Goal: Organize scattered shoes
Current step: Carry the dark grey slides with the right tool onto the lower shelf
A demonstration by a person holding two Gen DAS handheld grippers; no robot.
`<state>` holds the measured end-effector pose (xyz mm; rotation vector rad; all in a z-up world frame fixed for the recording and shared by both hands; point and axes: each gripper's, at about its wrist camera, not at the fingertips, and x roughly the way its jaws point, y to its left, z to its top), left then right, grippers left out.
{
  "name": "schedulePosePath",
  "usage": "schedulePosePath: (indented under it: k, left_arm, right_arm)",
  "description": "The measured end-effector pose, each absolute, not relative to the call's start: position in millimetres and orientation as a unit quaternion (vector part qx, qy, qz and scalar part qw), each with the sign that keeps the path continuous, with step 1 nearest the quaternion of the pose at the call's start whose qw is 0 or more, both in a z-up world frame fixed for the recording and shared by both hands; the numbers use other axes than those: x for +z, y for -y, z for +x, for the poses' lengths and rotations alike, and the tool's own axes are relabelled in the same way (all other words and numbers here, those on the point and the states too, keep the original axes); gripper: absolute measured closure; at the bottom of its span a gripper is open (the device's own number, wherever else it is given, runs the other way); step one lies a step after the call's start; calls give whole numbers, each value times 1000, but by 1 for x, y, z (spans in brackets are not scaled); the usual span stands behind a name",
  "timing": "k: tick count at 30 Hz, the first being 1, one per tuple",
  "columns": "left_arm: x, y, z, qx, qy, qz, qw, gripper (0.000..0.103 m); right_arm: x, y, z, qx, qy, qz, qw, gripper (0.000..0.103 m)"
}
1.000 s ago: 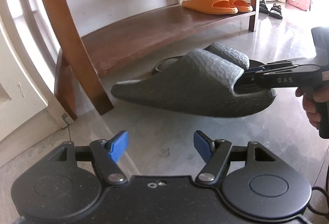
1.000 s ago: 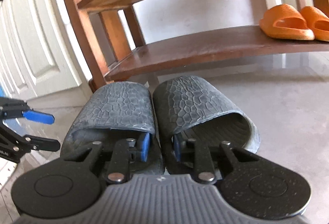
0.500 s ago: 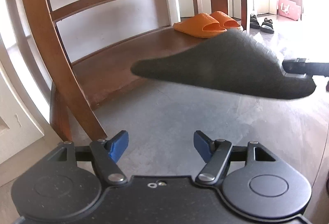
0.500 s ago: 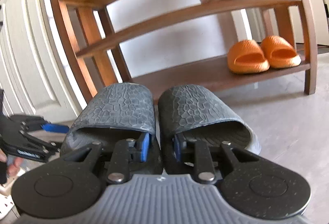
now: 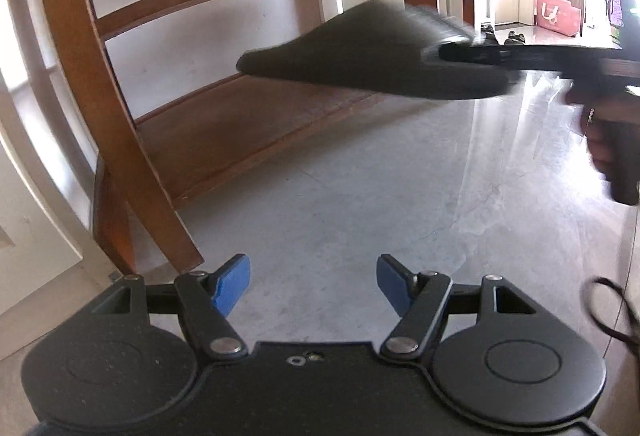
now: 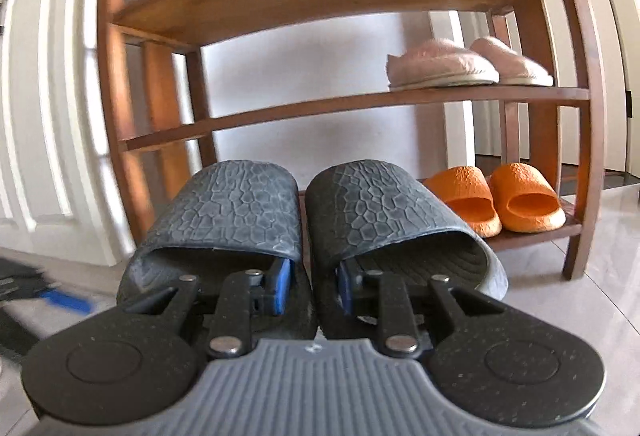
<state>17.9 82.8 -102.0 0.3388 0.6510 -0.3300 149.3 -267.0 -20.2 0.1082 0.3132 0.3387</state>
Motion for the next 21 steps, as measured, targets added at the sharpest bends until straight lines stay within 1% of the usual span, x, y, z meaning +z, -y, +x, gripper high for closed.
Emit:
schedulePosePath:
  k: [5,10,15,16,17,18,21]
  left_arm:
    - [-99,-98,15,-135,-324,148,925,33]
    - [-102,-113,16,-115,-338,126,926,33]
    - [-107,-125,19,-99,-354,104,924,33]
    - [-108,-128,19,-96,-358,99,924,33]
    - [-109,-130,20,-92,-361,95,923,33]
    - [-110,-133,20,-89,-364,90,923,33]
    - [-110,-136,19,-84,-367,87,922,33]
  right_arm:
    - [-41,241,218,124,-187,48,973,74]
    - [-48,214,263,89,-193,41,976,74]
    - [-52,195,304,74,-198,46,976,71]
    - [-52,188,319,72,-203,44,976,68]
    - [-53,184,323,72,-206,45,975,62]
    - [-54,180,327,73,-210,47,974,59]
    - [-55,178,329,73,-217,55,972,57]
